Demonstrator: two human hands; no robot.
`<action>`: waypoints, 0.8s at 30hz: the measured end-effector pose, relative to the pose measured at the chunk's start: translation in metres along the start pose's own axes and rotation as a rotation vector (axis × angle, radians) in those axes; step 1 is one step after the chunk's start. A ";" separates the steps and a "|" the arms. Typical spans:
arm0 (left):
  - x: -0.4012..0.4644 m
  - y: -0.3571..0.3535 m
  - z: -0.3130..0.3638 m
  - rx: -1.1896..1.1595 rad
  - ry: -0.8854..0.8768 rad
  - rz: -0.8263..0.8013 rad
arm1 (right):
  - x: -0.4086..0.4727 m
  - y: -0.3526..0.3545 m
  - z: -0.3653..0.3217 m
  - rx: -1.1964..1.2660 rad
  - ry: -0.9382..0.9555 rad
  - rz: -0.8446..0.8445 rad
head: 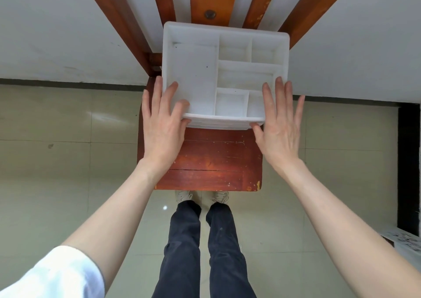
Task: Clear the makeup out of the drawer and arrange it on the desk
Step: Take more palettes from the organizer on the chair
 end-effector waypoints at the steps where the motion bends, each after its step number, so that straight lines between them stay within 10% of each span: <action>1: -0.002 -0.001 0.000 -0.008 0.011 -0.003 | -0.003 0.000 0.001 0.022 -0.022 -0.007; 8: -0.051 0.010 -0.002 -0.388 0.278 0.062 | -0.070 0.000 0.018 0.551 -0.518 0.019; 15: -0.096 -0.075 -0.024 -1.269 1.388 -0.032 | -0.120 -0.109 0.005 1.715 -1.647 -0.243; 18: -0.086 -0.116 -0.007 -1.833 1.708 -0.049 | -0.102 -0.127 0.009 1.909 -1.799 -0.084; 24: -0.072 -0.137 0.018 -2.163 1.811 -0.076 | -0.086 -0.130 0.011 1.994 -1.839 0.023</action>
Point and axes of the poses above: each hand's wrist, its own x-axis towards the middle knuckle, its own y-axis out of the back of the hand, z = x × y, the point moved 10 cm from there along x, towards the middle knuckle, and after that the axes turned 3 degrees about z, right-handed, at the moved point
